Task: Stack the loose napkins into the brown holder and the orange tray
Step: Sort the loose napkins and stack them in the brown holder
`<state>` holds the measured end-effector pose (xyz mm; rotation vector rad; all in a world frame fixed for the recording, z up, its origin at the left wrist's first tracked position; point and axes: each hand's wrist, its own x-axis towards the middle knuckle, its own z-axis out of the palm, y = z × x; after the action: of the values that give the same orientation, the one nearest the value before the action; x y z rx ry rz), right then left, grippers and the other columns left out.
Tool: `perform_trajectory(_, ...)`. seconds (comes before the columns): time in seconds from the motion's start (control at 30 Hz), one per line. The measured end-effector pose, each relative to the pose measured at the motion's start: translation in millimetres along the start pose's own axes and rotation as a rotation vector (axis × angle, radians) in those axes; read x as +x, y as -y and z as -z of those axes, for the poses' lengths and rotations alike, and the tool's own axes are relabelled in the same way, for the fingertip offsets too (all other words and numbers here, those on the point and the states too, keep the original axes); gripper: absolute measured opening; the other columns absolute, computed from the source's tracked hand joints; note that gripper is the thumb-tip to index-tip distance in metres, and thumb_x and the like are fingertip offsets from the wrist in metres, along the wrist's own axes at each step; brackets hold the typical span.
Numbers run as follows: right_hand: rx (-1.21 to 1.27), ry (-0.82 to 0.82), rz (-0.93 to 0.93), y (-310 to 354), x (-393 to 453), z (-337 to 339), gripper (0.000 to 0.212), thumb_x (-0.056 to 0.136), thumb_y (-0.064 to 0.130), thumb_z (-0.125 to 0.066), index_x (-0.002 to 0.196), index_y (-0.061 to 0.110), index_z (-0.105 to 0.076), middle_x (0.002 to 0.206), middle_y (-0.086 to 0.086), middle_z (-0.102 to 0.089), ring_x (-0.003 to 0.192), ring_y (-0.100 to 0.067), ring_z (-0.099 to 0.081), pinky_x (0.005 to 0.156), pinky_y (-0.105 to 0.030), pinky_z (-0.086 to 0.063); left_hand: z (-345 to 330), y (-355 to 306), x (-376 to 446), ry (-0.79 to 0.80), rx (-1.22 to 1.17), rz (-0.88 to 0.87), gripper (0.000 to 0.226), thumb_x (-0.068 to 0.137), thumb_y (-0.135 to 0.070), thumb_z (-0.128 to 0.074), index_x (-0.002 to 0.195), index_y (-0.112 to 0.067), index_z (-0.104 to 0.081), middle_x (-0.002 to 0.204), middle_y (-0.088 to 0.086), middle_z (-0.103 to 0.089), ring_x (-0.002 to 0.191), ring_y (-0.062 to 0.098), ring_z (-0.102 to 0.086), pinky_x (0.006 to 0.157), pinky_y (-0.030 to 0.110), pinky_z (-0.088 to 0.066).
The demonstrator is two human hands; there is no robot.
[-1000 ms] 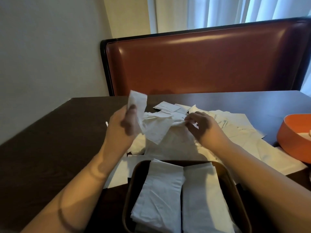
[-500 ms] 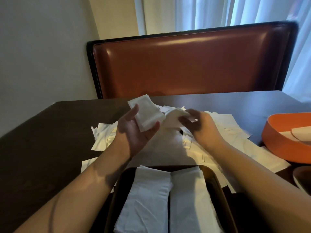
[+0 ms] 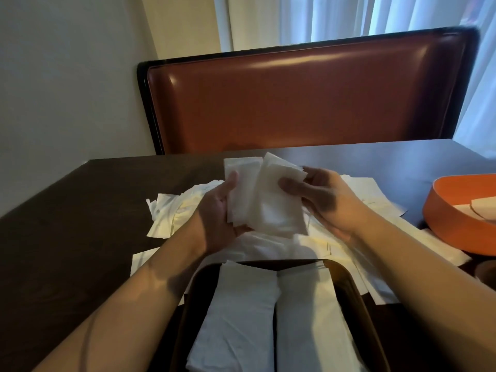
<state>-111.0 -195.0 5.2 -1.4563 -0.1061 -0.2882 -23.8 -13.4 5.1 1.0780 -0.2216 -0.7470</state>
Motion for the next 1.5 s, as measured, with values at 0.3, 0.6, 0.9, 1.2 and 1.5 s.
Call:
perform_trajectory(0.3, -0.257, -0.202, 0.102, -15.3, 4.9, -26.4, 0.008, 0.088, 0.012, -0.072, 0.093, 0.019, -0.072, 0.082, 0.006, -0.069, 0.073, -0.003, -0.067, 0.055, -0.020, -0.055, -10.8, 9.5, -8.1, 0.250, 0.183, 0.099, 0.079, 0.076, -0.079, -0.017, 0.116, -0.028, -0.062, 0.105, 0.008, -0.074, 0.094, 0.032, -0.072, 0.049, 0.034, -0.054)
perform_trajectory(0.6, -0.226, -0.365, 0.021, -22.5, 13.6, -19.3, 0.050, 0.087, 0.041, -0.067, 0.121, 0.006, -0.057, 0.095, -0.005, -0.070, 0.084, -0.018, -0.069, 0.071, -0.031, -0.059, -16.7, 12.1, -6.7, 0.014, 0.057, -0.108, 0.029, 0.100, -0.033, -0.045, 0.104, -0.010, -0.064, 0.099, 0.012, -0.074, 0.091, 0.023, -0.070, 0.093, 0.041, -0.052)
perform_trajectory(0.9, -0.406, -0.115, 0.023, -21.2, 10.0, -19.8, 0.013, 0.082, 0.023, -0.078, 0.090, 0.013, -0.076, 0.084, -0.001, -0.074, 0.076, -0.009, -0.066, 0.067, -0.022, -0.052, -13.0, 11.8, -6.0, 0.000, 0.121, -0.339, 0.018, 0.099, -0.015, -0.052, 0.113, -0.007, -0.059, 0.106, 0.013, -0.066, 0.097, 0.022, -0.066, 0.088, 0.036, -0.054)
perform_trajectory(1.2, -0.609, 0.034, 0.066, -29.1, 3.5, 4.6, 0.039, 0.075, 0.044, -0.078, 0.093, 0.010, -0.071, 0.093, -0.008, -0.068, 0.093, -0.028, -0.061, 0.091, -0.053, -0.050, 7.6, 15.4, -0.4, -0.250, 0.824, -0.553, 0.033, 0.064, -0.011, -0.061, 0.094, -0.023, -0.068, 0.077, -0.014, -0.070, 0.071, -0.003, -0.063, 0.062, 0.014, -0.048)
perform_trajectory(1.5, -0.679, 0.016, 0.090, -32.1, 7.4, 3.9, 0.020, 0.088, 0.023, -0.073, 0.073, 0.035, -0.066, 0.090, 0.001, -0.072, 0.092, -0.021, -0.062, 0.090, -0.036, -0.048, 18.1, 14.8, 6.8, -0.356, 0.873, -0.654, 0.026, 0.065, -0.014, -0.057, 0.089, -0.011, -0.068, 0.078, 0.002, -0.067, 0.069, 0.005, -0.057, 0.059, 0.025, -0.049)
